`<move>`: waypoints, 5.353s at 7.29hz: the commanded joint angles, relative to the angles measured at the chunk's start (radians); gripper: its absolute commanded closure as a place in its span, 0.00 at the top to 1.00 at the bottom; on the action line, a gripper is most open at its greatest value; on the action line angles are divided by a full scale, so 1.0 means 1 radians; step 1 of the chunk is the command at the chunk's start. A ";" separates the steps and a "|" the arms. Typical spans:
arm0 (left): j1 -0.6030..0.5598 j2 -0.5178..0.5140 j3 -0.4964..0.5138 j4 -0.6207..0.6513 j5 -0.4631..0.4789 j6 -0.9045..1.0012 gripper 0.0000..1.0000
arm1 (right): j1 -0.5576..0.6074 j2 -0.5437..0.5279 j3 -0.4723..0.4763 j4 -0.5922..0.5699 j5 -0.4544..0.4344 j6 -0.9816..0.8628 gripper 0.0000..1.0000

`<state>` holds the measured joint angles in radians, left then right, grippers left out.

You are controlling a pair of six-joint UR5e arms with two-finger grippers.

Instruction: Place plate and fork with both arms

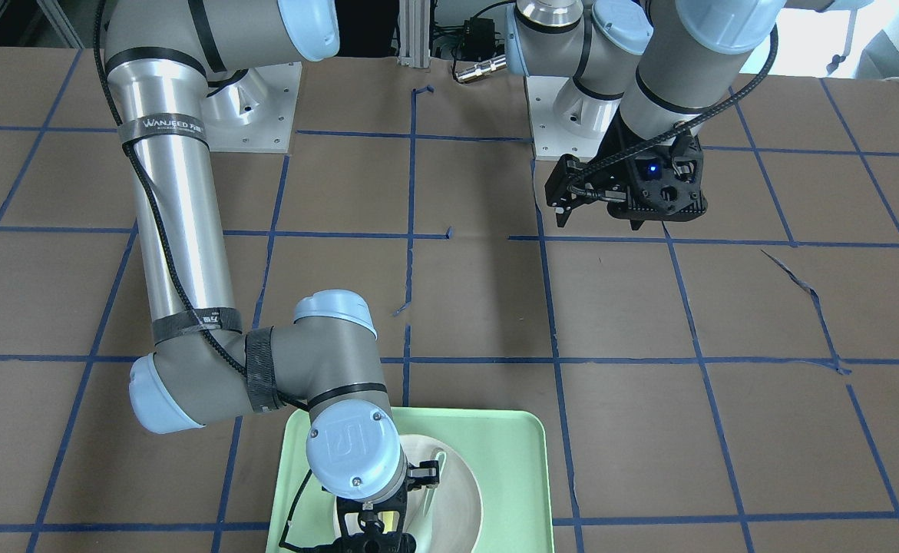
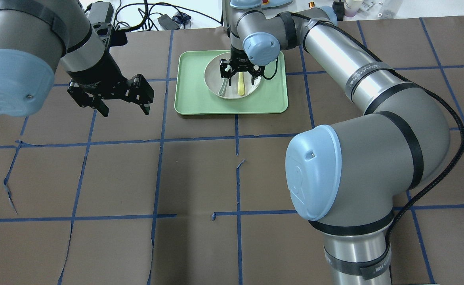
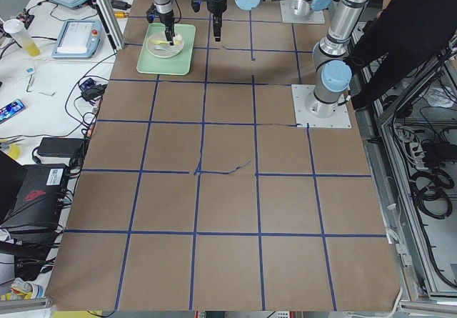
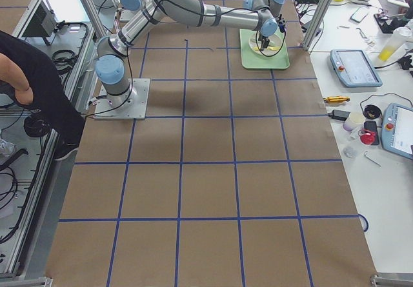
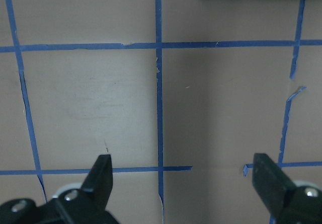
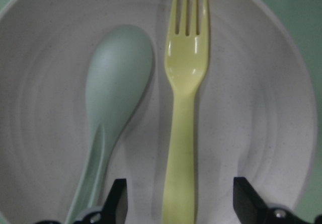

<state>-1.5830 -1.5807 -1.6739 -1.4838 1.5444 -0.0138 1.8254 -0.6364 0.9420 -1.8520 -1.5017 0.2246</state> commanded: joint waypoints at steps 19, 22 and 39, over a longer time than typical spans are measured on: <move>0.000 -0.001 -0.006 0.005 -0.001 0.002 1.00 | -0.123 -0.160 0.337 -0.223 -0.020 -0.126 0.17; 0.000 -0.001 -0.006 0.005 0.000 0.002 1.00 | -0.124 -0.180 0.345 -0.222 -0.020 -0.132 1.00; 0.000 0.031 0.033 -0.004 0.003 0.003 1.00 | -0.137 -0.956 0.644 0.224 -0.126 -0.088 1.00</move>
<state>-1.5831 -1.5490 -1.6415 -1.4877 1.5485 -0.0104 1.6831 -1.5992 1.6381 -1.7129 -1.6382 0.1401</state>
